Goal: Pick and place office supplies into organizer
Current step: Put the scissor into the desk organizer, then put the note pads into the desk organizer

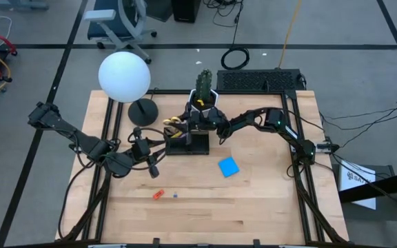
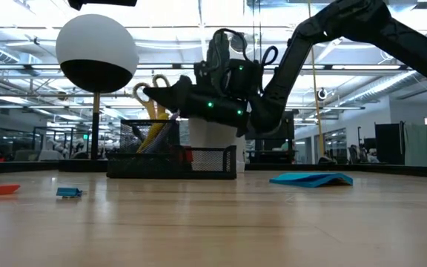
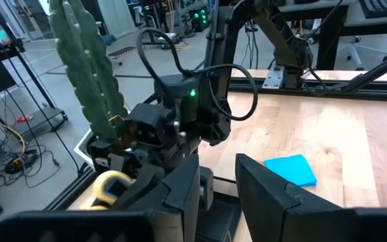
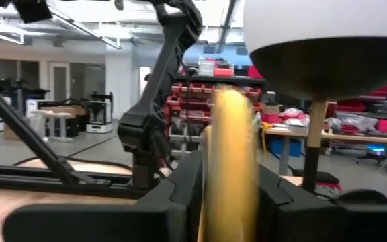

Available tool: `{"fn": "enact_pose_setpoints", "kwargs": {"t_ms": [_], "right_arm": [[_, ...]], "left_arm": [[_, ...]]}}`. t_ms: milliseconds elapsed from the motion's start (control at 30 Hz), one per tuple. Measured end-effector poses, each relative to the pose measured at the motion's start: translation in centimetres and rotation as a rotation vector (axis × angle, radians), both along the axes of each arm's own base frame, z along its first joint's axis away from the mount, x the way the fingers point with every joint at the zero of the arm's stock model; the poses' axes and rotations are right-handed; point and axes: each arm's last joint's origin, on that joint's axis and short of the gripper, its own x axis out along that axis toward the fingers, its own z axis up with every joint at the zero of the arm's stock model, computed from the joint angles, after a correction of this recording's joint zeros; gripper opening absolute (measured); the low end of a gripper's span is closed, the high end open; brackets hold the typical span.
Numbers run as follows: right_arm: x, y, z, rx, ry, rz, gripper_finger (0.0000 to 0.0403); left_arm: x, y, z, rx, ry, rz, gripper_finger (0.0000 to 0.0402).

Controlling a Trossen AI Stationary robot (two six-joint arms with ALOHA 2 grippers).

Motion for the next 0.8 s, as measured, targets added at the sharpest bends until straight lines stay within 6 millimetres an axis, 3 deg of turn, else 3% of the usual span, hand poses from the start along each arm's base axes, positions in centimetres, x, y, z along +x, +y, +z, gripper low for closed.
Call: {"fn": "enact_pose_setpoints", "kwargs": {"t_ms": [233,400,800], "right_arm": [[0.1,0.5,0.2,-0.002,-0.004,0.009,0.0095],[0.1,0.8,1.5,-0.026,-0.047,0.012,0.0101],[-1.3,3.8,6.9,-0.162,0.006,0.078,0.0102]], "left_arm": [[0.0,0.0,0.0,0.001,0.001,-0.001,0.0104],[0.0,0.0,0.0,0.003,0.005,-0.001,0.0104],[-0.1,-0.1,-0.2,0.008,0.019,-0.007,0.0104]]}}
